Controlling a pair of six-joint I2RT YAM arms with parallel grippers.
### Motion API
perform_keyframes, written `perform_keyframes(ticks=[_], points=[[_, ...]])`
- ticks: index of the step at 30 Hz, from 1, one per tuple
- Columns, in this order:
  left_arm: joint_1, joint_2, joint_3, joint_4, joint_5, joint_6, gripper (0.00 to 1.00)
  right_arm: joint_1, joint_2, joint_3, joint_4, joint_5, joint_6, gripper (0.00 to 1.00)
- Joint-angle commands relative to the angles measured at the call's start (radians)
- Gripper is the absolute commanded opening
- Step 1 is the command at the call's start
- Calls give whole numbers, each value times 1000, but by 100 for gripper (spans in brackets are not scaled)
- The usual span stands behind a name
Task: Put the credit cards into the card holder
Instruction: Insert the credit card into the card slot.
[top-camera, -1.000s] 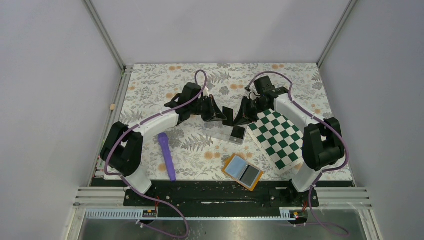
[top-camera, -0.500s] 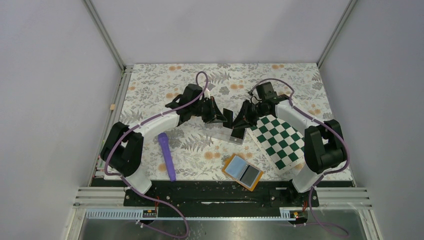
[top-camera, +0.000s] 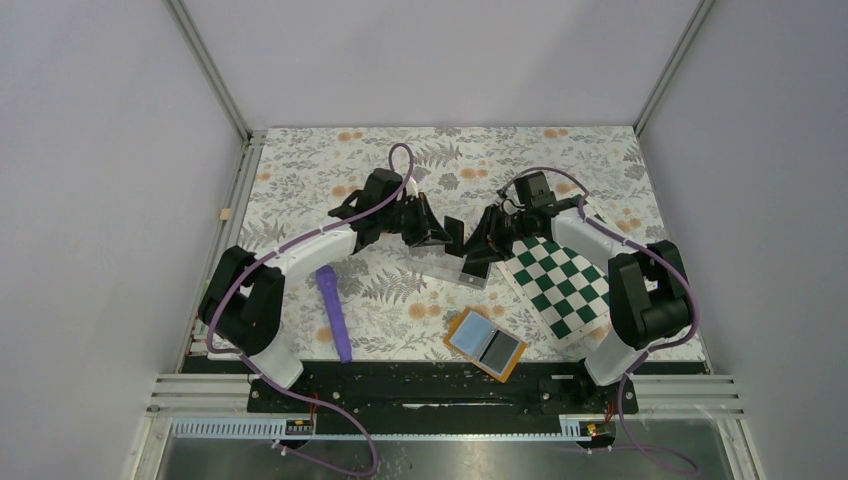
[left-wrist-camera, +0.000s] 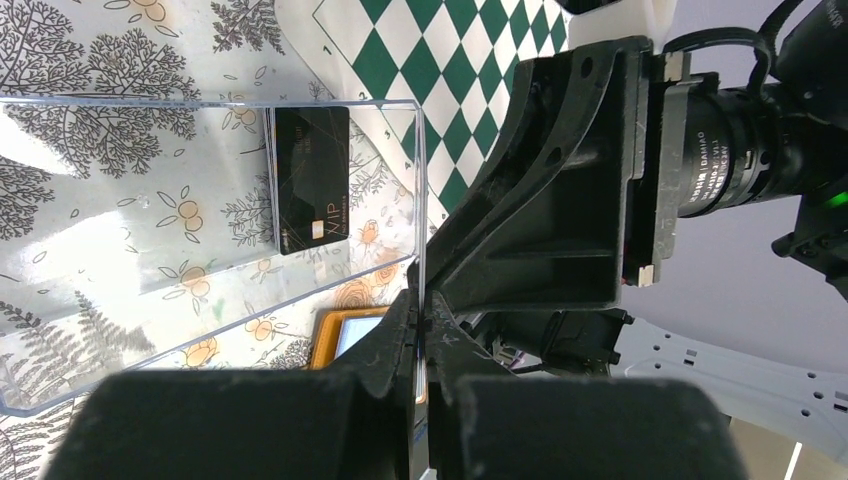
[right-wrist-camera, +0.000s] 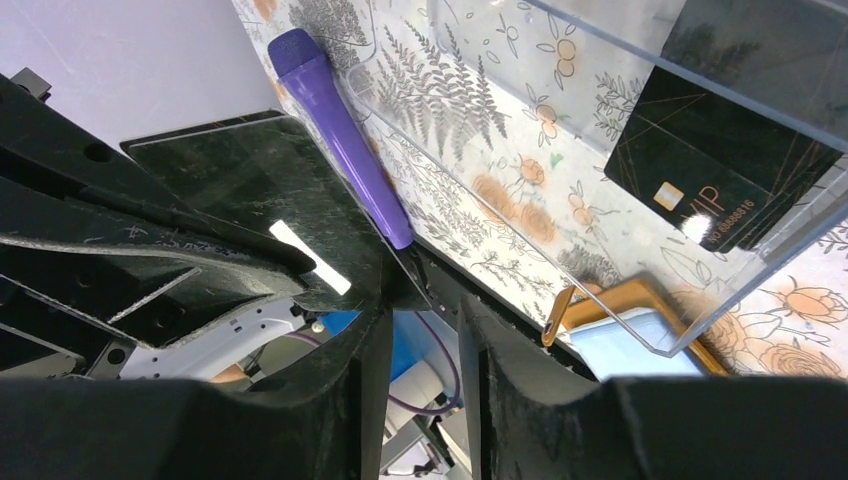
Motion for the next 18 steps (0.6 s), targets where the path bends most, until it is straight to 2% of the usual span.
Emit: perform_keyframes(ticks=[1,9,18], points=[[0,-36,-4,69,2,-17,0,-4,-34,-36,94,-66,64,37],[1,-43,-12,68,-3,-15,0,-4,-52,-121,366,-124,251,35],[0,-43,-17,40,-23,2,0,-4,-95,-119,311,-83,237,20]])
